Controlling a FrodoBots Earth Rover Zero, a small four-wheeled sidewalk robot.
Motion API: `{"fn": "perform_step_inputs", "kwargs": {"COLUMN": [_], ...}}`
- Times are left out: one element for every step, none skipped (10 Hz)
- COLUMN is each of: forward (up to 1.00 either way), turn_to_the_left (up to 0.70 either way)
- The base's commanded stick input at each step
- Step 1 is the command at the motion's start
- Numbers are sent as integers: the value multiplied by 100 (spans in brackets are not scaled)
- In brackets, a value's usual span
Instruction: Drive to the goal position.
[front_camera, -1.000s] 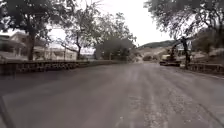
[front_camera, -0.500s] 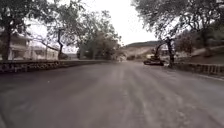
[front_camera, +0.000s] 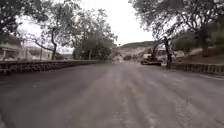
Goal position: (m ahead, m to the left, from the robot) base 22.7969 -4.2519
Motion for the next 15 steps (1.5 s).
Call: {"fn": "perform_step_inputs", "kwargs": {"forward": [70,70,70,70,70,70,70,70,70,70,70,70,70,70,70], "turn_to_the_left": [0,0,0,0,0,0,0,0,0,0,0,0,0,0,0]}}
